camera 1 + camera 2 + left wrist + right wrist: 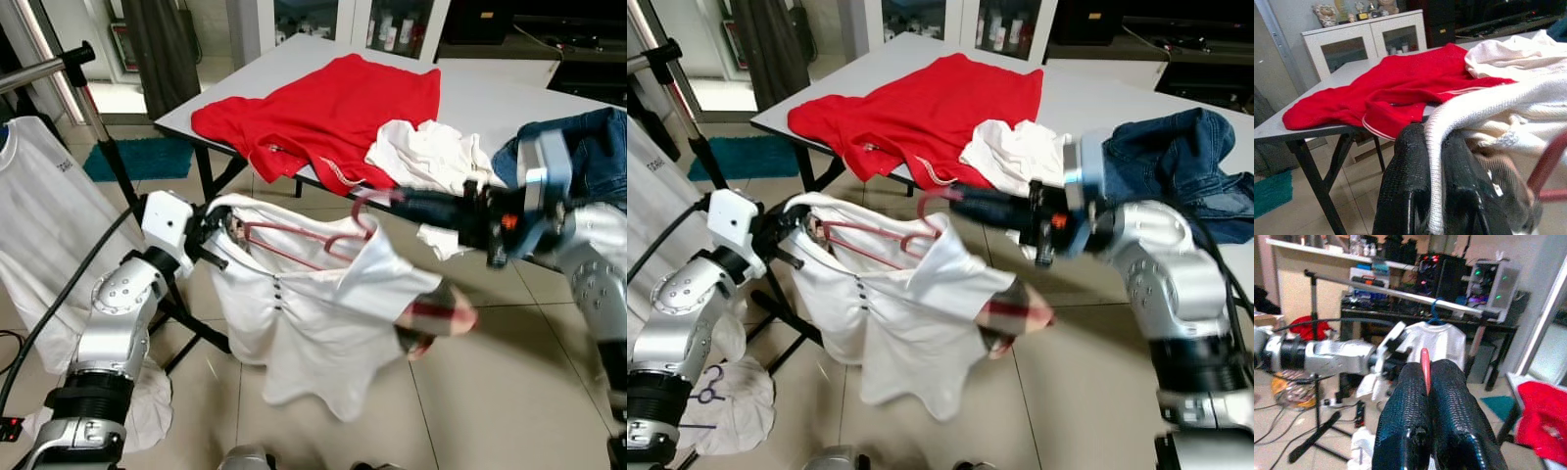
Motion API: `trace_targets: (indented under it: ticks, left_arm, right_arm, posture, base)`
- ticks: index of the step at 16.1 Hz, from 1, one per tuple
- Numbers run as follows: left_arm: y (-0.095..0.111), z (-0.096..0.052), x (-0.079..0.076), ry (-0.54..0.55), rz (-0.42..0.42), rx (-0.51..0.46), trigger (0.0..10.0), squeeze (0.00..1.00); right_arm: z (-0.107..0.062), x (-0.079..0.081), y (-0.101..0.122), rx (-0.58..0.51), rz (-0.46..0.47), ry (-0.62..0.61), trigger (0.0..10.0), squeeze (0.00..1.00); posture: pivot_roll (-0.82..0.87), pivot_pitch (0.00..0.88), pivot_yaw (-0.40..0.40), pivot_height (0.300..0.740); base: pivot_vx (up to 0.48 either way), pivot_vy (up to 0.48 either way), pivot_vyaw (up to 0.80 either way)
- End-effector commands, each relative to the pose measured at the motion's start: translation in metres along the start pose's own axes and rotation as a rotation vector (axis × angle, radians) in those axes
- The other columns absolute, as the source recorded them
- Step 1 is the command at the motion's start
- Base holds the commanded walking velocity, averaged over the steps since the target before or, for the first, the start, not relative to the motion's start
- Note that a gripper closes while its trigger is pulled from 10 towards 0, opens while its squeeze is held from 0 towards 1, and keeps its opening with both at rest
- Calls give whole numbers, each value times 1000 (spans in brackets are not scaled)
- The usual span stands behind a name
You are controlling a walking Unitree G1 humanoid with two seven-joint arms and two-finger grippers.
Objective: Hang hanger
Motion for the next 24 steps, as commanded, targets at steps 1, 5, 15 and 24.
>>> trace_targets:
  ticks: [1,5,15,24]
  left_arm:
    - [-2,-3,-2,-10,16,6,0,0]
    - [-14,-9,-29,-70,-24,25,0,0]
    - [2,3,-70,-93,-54,-33,0,0]
    - [121,-19,91,542,261,-363,10000,1000]
  right_arm:
    - [-5,0,16,-43,-26,5,0,114]
    - [-13,-5,47,-174,-15,14,0,110]
    - [-7,-40,65,-319,-5,-111,0,114]
    - [7,-33,48,-280,17,-65,0,98]
  posture:
    - [92,0,19,740]
    - [95,0,13,740]
    - [100,0,3,740]
    - [107,0,-14,740]
  base:
    - [0,0,0]
    - [0,0,0]
    - [0,0,0]
    - [0,0,0]
Point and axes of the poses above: a point about 5 cm out from each wrist's last joint towards the gripper, its own z axis pointing out of the wrist towards the gripper, its own y axis along the axis of the wrist's last joint, x = y × z, the point moved 6 cm from there along z, pointing out of the wrist towards the gripper, and after that the axes turned 14 degrees about z, right-handed, at the moved point
